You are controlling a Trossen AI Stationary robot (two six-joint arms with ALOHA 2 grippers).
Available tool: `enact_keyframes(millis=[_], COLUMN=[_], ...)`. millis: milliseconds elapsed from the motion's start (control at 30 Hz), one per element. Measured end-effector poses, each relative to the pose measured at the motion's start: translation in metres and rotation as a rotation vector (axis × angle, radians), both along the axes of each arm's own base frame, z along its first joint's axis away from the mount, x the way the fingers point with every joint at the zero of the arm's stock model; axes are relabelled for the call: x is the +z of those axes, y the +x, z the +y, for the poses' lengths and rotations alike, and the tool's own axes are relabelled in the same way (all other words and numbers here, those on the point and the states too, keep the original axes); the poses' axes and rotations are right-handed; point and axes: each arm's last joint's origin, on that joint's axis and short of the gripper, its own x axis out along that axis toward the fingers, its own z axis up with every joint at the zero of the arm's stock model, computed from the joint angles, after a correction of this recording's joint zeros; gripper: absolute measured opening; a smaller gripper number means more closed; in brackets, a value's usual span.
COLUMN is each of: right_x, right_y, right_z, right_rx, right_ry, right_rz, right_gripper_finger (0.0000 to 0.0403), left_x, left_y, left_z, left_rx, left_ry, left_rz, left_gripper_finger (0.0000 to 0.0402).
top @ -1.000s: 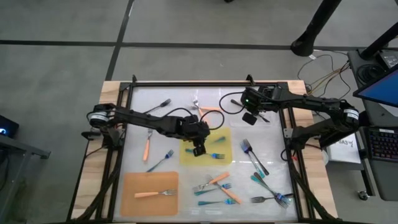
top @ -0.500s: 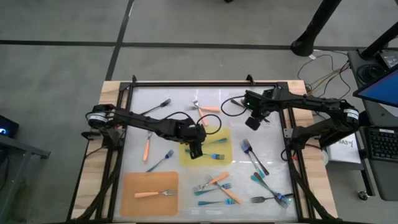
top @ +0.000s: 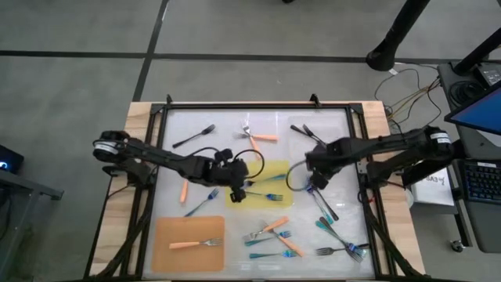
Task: Sort silverware by color (type)
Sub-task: Put the black fork into the transparent bin
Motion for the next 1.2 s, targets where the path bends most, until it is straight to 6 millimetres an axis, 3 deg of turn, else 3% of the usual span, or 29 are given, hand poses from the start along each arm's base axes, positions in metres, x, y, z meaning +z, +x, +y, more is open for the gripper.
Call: enact_keyframes(millis=[200,367,567,900,1200], right_x=[-0.001,-0.005,-0.023,-0.047,-0.07], right_y=[-0.002,-0.005,-0.014,-0.023,-0.028], right_z=[0.03,0.056,0.077,0.079,0.077], right_rx=[-0.054,-0.063,-0.076,-0.084,-0.076], right_ry=[0.003,-0.018,-0.017,-0.014,0.003], right_rz=[-0.037,-0.103,-0.159,-0.161,-0.192], right_gripper_finger=[0.0095,0.0096,0.0096,0.0096,0.0096], left_x=[0.028,0.039,0.056,0.075,0.11], left_y=[-0.006,-0.018,-0.033,-0.049,-0.114], left_z=[-0.025,-0.048,-0.058,-0.055,-0.052], left_rx=[0.039,0.071,0.201,0.209,0.227], left_ry=[0.119,0.289,0.457,0.459,0.39], left_rz=[-0.167,-0.227,-0.327,-0.355,-0.433], left_gripper_finger=[0.0115,0.0115,0.0115,0.0115,0.0115])
